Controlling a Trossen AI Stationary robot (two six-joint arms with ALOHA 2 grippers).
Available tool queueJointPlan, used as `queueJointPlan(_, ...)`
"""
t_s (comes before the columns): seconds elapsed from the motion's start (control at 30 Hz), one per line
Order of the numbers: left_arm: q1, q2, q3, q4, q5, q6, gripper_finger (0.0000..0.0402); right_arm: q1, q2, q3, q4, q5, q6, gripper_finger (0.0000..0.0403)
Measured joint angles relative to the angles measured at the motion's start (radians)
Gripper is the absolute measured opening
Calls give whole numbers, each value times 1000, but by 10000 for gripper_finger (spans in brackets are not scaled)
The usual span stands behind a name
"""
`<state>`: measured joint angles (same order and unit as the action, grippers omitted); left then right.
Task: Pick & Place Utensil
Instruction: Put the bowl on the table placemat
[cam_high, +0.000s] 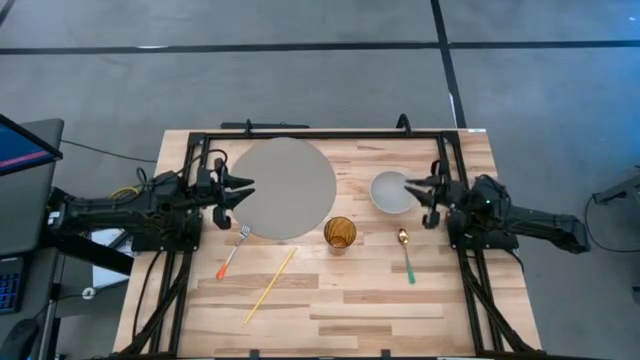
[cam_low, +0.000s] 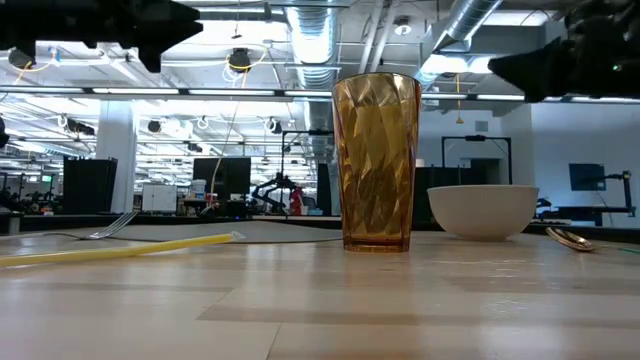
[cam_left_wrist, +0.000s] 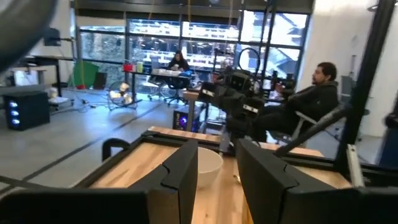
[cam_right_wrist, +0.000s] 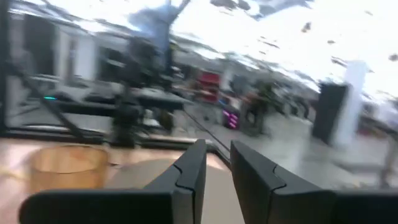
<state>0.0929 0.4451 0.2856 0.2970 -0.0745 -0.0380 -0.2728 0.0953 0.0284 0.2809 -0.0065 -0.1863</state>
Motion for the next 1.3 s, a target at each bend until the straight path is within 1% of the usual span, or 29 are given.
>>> queueJointPlan(0.07,0,9,14,0,-17,0,112,-31,26,0,5,1,39,67)
queueJointPlan(0.17,0,9,24,1,-30,1,112,-73,71,0,12,-54,86,67)
queueJointPlan(0.3,0,8,32,0,-30,6,112,-115,141,1,97,-102,68,67)
queueJointPlan(0.4,0,9,32,0,-30,53,112,-135,200,2,139,-145,103,67)
queueJointPlan(0.47,1,9,32,0,-38,85,112,-143,241,2,170,-153,128,67)
queueJointPlan(0.53,1,9,32,0,-73,113,112,-150,278,2,202,-152,164,67)
queueJointPlan(0.6,1,9,32,1,-134,133,112,-150,309,2,219,-152,212,67)
queueJointPlan(0.7,1,9,32,3,-231,188,112,-138,357,3,221,-153,258,67)
queueJointPlan(0.8,1,9,32,4,-294,238,112,-115,406,3,225,-152,276,67)
queueJointPlan(0.97,1,9,32,7,-303,245,112,-61,456,4,285,-149,275,68)
queueJointPlan(1.07,0,11,32,7,-303,244,112,-23,473,4,313,-149,275,78)
queueJointPlan(1.17,0,11,32,9,-303,243,112,21,482,5,315,-141,275,102)
queueJointPlan(1.3,0,11,32,20,-303,238,112,79,488,41,301,-85,274,146)
